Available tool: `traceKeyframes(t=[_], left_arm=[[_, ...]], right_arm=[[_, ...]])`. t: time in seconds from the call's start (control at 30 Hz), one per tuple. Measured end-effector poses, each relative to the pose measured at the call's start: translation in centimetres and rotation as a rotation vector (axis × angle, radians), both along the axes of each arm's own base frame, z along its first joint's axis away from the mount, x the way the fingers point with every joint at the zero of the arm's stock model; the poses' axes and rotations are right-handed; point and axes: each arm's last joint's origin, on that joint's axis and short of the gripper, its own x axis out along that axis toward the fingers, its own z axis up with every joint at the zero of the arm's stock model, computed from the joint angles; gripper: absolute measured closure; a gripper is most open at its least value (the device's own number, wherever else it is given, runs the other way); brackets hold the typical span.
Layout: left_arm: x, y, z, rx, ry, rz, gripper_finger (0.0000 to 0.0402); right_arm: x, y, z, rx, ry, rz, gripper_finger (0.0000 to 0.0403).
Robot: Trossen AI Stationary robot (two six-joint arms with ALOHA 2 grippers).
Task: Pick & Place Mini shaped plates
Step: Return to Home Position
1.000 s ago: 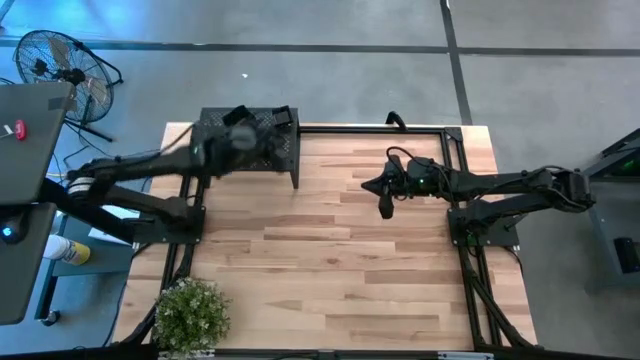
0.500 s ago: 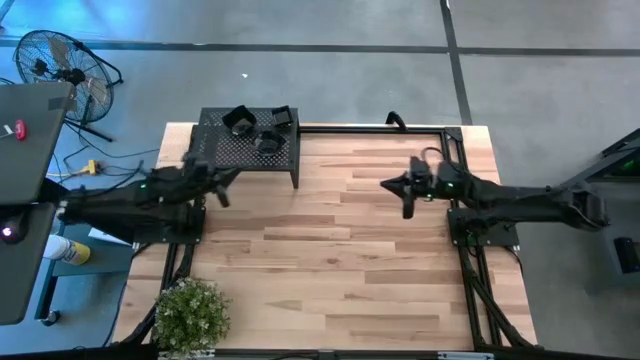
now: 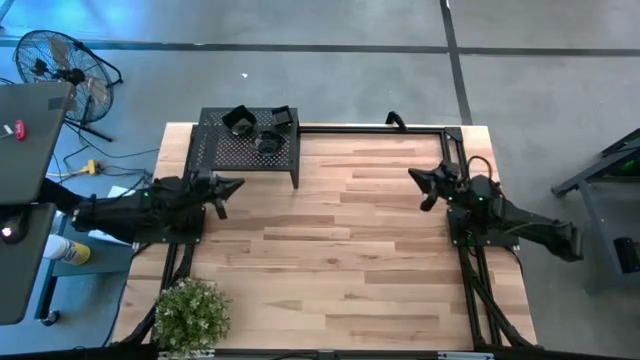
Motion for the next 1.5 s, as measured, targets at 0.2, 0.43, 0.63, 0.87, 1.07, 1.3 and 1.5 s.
traceKeyframes(t=[0.2,0.43,0.63,0.87,1.07,1.3,1.5], left_arm=[[1.8,0.1,-2.6,-0.001,-0.099,-0.01,0.0401],[2.0,0.4,-3.3,-0.03,-0.067,0.121,0.0401],[2.0,0.4,-3.2,-0.038,-0.08,0.108,0.0401],[1.9,0.4,-3.2,-0.011,-0.07,0.127,0.04],[2.0,0.3,-3.2,-0.014,-0.069,0.088,0.04],[2.0,0.3,-3.2,-0.015,-0.069,0.076,0.04],[2.0,0.3,-3.2,-0.015,-0.069,0.074,0.04]], right_arm=[[-0.1,-0.4,-0.2,0.037,0.001,-0.136,0.0402],[-0.1,-0.5,-0.2,0.023,0.021,-0.147,0.0402],[0.2,0.0,-0.1,-0.149,0.091,0.017,0.0402],[0.2,0.3,-0.5,-0.23,0.155,0.13,0.0402],[0.2,0.2,-0.4,-0.247,0.169,0.064,0.0402],[0.2,0.1,-0.5,-0.244,0.18,0.065,0.0402],[0.2,0.1,-0.5,-0.243,0.18,0.065,0.0402]])
